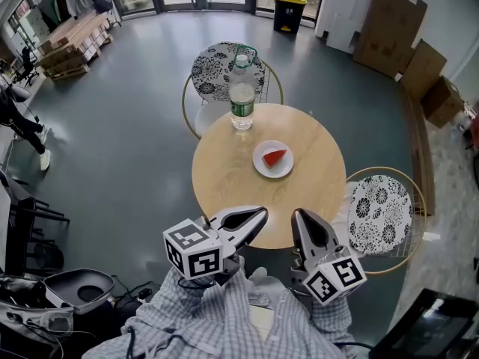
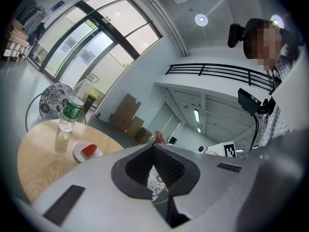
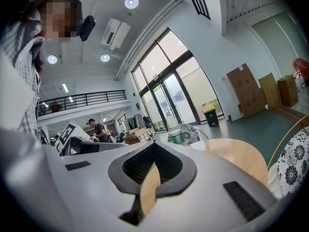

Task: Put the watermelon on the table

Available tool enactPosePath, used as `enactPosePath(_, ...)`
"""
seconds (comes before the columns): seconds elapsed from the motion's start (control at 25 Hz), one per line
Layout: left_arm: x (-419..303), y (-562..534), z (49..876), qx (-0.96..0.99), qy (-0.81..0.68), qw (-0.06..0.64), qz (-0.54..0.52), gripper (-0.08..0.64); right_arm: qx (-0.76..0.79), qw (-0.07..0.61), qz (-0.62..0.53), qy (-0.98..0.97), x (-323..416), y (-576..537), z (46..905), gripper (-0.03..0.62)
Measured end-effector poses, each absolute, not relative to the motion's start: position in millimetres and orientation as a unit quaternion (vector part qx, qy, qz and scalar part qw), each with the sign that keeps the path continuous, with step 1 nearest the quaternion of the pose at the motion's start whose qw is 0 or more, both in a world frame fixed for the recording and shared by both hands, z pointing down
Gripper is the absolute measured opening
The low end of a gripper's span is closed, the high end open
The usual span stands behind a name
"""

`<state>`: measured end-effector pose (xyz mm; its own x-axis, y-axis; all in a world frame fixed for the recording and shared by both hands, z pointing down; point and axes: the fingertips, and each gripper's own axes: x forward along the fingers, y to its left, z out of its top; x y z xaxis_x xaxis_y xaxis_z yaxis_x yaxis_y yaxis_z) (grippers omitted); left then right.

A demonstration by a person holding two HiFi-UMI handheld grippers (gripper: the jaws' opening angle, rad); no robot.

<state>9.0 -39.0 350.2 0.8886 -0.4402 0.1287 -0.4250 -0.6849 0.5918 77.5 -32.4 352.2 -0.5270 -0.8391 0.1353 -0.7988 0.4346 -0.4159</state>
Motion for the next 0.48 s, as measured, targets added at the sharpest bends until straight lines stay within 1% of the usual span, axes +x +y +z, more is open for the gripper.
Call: enactPosePath(0.48,9.8,-36.4,351.8,0.915,-0.241,0.323,-0.012,0.007,-0.479,0.045,-0.224,0.847,77.8,-28.9,354.8,0.008)
